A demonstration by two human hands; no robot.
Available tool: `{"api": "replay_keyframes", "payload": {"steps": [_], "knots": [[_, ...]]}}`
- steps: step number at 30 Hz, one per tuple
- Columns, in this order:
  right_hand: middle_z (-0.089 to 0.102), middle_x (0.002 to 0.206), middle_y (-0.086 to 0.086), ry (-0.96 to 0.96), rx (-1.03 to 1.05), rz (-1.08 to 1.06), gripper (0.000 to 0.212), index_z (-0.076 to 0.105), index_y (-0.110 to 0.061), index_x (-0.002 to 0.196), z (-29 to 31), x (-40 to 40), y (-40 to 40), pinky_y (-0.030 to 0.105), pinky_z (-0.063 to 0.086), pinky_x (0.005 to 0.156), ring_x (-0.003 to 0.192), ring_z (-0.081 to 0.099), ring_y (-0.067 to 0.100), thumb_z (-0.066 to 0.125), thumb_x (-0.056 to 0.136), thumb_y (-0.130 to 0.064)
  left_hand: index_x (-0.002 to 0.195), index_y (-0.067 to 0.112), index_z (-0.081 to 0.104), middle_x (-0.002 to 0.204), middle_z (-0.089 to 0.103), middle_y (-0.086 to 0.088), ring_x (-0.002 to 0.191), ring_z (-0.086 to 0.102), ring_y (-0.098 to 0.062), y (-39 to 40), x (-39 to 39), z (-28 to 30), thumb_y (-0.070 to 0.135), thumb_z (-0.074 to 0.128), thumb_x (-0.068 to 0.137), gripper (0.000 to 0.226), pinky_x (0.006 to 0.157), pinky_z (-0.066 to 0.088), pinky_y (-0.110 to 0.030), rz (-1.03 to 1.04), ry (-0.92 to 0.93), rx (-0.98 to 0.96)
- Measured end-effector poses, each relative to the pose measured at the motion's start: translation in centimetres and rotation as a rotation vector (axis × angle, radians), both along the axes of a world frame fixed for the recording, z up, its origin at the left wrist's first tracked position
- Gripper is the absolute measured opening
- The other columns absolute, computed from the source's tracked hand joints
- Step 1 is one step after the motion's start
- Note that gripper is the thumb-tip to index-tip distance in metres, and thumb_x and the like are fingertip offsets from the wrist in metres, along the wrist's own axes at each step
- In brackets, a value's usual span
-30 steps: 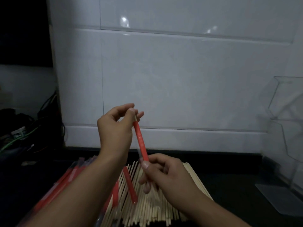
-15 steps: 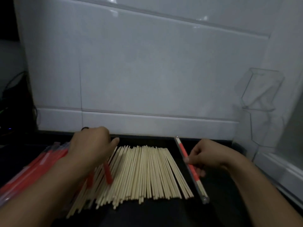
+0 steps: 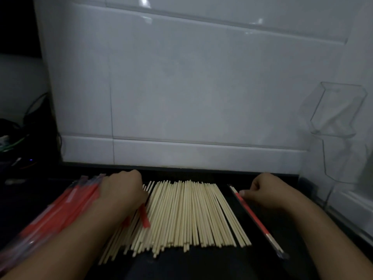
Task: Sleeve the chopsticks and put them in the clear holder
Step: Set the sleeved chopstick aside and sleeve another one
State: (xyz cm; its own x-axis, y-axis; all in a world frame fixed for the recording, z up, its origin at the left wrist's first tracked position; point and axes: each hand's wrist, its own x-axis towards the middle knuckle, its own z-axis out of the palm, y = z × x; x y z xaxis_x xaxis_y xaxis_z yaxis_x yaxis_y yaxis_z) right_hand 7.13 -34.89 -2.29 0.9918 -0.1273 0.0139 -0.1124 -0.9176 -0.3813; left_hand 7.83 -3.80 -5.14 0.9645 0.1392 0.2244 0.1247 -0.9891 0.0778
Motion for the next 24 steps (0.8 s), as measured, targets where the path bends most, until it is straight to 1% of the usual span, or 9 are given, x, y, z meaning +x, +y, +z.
{"api": "replay_keyframes", "payload": {"steps": [2, 4, 7, 11, 13, 15, 17, 22, 24], "knots": [[0.070, 0.073, 0.004, -0.041, 0.006, 0.078, 0.031, 0.071, -0.013, 0.077, -0.1, -0.2, 1.1, 0.024, 0.044, 0.056, 0.066, 0.063, 0.012, 0.069, 0.087, -0.043, 0.074, 0.019, 0.048, 0.074, 0.055, 0.002, 0.076, 0.060, -0.022, 0.3, 0.4, -0.3, 0.032, 0.057, 0.089, 0.022, 0.067, 0.044, -0.025, -0.007, -0.016, -0.056], [0.068, 0.075, -0.001, -0.002, -0.035, 0.141, 0.027, 0.071, -0.016, 0.080, -0.7, -0.5, 2.5, 0.022, 0.046, 0.058, 0.069, 0.063, 0.008, 0.069, 0.087, -0.042, 0.076, 0.018, 0.051, 0.081, 0.064, -0.002, 0.078, 0.064, -0.023, 0.7, 0.7, -0.4, 0.036, 0.056, 0.091, 0.025, 0.067, 0.045, -0.026, -0.012, -0.017, -0.104], [0.069, 0.085, -0.003, 0.081, -0.123, 0.179, 0.024, 0.071, -0.017, 0.091, -1.5, -0.5, 3.9, 0.025, 0.055, 0.069, 0.078, 0.065, 0.007, 0.067, 0.088, -0.040, 0.072, 0.015, 0.057, 0.069, 0.060, 0.000, 0.063, 0.057, -0.016, 1.1, 0.7, 0.6, 0.040, 0.061, 0.091, 0.032, 0.059, 0.042, -0.024, -0.014, -0.012, -0.145], [0.068, 0.084, -0.002, 0.063, -0.155, 0.168, 0.022, 0.067, -0.013, 0.092, -1.8, -0.1, 4.3, 0.030, 0.057, 0.077, 0.080, 0.066, 0.010, 0.066, 0.088, -0.035, 0.087, 0.014, 0.069, 0.079, 0.068, -0.003, 0.073, 0.062, -0.016, 0.2, -0.9, 3.2, 0.032, 0.065, 0.091, 0.019, 0.062, 0.046, -0.026, -0.088, -0.077, -0.290], [0.066, 0.083, -0.003, 0.067, -0.142, 0.152, 0.016, 0.066, -0.016, 0.090, -1.9, 0.1, 4.4, 0.031, 0.058, 0.077, 0.080, 0.066, 0.010, 0.067, 0.086, -0.031, 0.087, 0.018, 0.067, 0.082, 0.068, -0.001, 0.075, 0.062, -0.012, -0.5, -1.8, 3.9, 0.030, 0.066, 0.092, 0.012, 0.065, 0.050, -0.028, -0.176, -0.099, -0.417], [0.066, 0.083, -0.004, 0.077, -0.111, 0.135, 0.010, 0.065, -0.019, 0.088, -2.0, 0.1, 4.8, 0.030, 0.058, 0.076, 0.079, 0.066, 0.009, 0.068, 0.085, -0.028, 0.084, 0.022, 0.064, 0.083, 0.067, 0.003, 0.073, 0.061, -0.007, -1.3, -2.5, 3.8, 0.024, 0.068, 0.090, 0.007, 0.060, 0.049, -0.025, -0.250, -0.111, -0.494], [0.066, 0.083, -0.002, 0.080, -0.082, 0.122, 0.007, 0.065, -0.018, 0.085, -2.0, 0.1, 5.1, 0.030, 0.058, 0.074, 0.078, 0.066, 0.010, 0.068, 0.083, -0.024, 0.087, 0.026, 0.061, 0.084, 0.065, 0.006, 0.074, 0.060, -0.004, -1.9, -2.7, 3.3, 0.020, 0.068, 0.089, 0.010, 0.060, 0.047, -0.021, -0.311, -0.113, -0.514], [0.074, 0.090, 0.008, 0.092, -0.009, 0.109, 0.016, 0.074, -0.007, 0.091, -2.2, 0.3, 5.2, 0.034, 0.058, 0.076, 0.083, 0.071, 0.018, 0.066, 0.084, -0.020, 0.116, 0.032, 0.054, 0.089, 0.058, 0.011, 0.077, 0.055, -0.003, -2.5, -2.6, 2.3, 0.015, 0.060, 0.090, 0.032, 0.059, 0.039, -0.020, -0.410, -0.113, -0.473], [0.074, 0.088, 0.005, 0.075, 0.036, 0.117, 0.015, 0.075, -0.009, 0.093, -2.1, 0.3, 5.0, 0.032, 0.059, 0.077, 0.080, 0.071, 0.014, 0.068, 0.085, -0.021, 0.111, 0.032, 0.058, 0.092, 0.057, 0.010, 0.078, 0.054, -0.004, -2.6, -2.6, 2.2, 0.016, 0.058, 0.091, 0.025, 0.059, 0.038, -0.022, -0.424, -0.099, -0.455]]}}
